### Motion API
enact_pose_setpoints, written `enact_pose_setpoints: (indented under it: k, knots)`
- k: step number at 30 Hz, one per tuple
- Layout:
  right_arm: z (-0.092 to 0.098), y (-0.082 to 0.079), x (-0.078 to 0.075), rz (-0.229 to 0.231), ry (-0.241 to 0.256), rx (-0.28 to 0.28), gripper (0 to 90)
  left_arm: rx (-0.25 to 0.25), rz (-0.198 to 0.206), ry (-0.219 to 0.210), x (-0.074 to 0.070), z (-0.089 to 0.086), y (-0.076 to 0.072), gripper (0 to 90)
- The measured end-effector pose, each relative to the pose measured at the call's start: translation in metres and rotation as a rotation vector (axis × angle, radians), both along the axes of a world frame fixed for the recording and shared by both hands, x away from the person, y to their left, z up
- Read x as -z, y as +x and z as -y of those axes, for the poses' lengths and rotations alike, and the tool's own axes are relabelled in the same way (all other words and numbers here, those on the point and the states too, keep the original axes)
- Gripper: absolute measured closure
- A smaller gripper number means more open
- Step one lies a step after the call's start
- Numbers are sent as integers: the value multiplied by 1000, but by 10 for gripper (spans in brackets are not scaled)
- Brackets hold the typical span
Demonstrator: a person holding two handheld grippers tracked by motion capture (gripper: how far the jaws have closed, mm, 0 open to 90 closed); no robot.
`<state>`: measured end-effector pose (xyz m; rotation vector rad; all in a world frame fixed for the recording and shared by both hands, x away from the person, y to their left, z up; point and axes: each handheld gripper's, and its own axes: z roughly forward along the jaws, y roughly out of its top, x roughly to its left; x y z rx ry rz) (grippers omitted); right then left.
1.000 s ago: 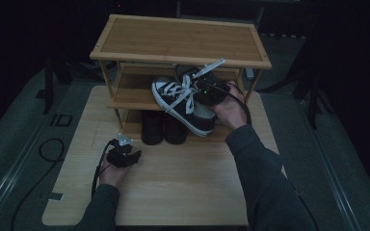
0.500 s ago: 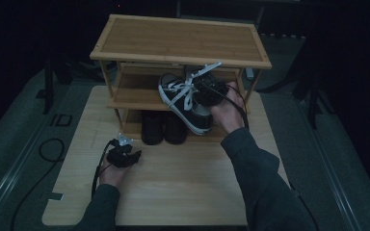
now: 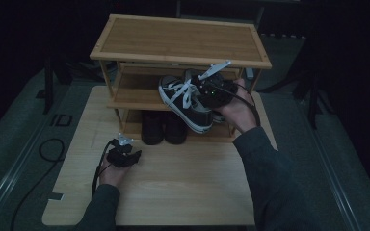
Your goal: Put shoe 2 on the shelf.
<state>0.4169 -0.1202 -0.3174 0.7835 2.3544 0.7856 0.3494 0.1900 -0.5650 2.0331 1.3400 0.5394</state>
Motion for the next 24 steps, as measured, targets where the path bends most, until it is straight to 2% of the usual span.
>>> enact_pose_setpoints:
  k: [3,6,14,21,24]
  knots:
    - [5,-3,-1,13,18,-21,561,1,-2,2,0,0,0,551]
    - [10,-5,-5,18,62,-57,591,0,-4,3,0,0,0,550]
    - [16,-3,-4,-15,90,-127,687,2,-6,3,-1,0,0,547]
    - [24,1,-7,-37,193,-185,698,3,-6,4,-1,0,0,546]
    - [28,2,-8,-45,219,-207,709,3,-7,4,-1,0,1,546]
